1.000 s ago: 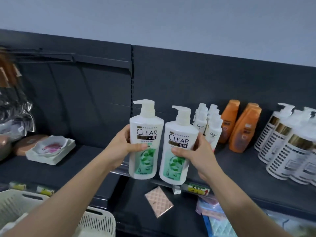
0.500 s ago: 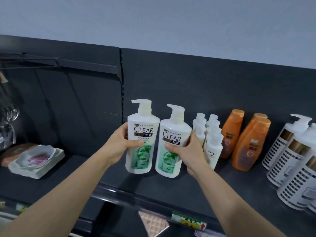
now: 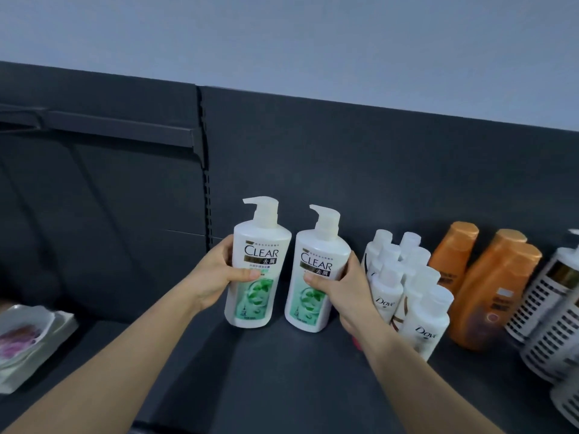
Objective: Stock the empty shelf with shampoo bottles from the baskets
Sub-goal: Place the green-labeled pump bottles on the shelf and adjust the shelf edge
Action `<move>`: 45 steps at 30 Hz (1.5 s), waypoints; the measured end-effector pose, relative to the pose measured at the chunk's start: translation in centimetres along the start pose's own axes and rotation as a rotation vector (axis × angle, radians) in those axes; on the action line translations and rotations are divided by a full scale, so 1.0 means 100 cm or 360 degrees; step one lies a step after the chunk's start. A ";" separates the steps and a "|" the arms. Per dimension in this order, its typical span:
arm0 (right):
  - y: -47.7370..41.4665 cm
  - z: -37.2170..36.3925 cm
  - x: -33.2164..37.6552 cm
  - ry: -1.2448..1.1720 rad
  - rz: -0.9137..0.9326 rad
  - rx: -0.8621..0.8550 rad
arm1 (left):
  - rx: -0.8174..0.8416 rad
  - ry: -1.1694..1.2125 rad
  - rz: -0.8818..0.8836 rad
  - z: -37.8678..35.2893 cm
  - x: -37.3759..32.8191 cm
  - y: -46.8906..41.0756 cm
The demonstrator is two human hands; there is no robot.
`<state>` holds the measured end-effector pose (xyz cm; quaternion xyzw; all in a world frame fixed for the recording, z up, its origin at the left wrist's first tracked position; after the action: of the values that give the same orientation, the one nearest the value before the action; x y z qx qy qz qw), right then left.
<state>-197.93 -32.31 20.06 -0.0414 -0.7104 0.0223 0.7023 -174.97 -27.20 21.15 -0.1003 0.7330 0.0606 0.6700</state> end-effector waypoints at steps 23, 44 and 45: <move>-0.031 -0.006 -0.010 0.0407 0.0054 -0.0124 | 0.0020 -0.0340 -0.0200 0.012 0.011 -0.070; -0.041 -0.016 -0.017 0.0363 0.0116 -0.0127 | -0.0230 -0.0799 -0.0292 0.009 0.008 -0.068; -0.040 -0.017 -0.016 0.0391 0.0121 -0.0136 | -0.0255 -0.0822 -0.0293 0.009 0.007 -0.066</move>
<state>-196.30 -36.43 18.89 -0.1008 -0.6171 0.0133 0.7803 -172.67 -33.48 20.64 -0.2003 0.5187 0.0809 0.8272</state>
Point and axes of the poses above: each hand's wrist, its own y-axis away from the middle knuckle, its own z-axis out of the back of the hand, x = y × z, the point moved 7 cm from there along -y, towards the middle knuckle, and after that the axes turned 9 degrees about -x, right-handed, at the moved point
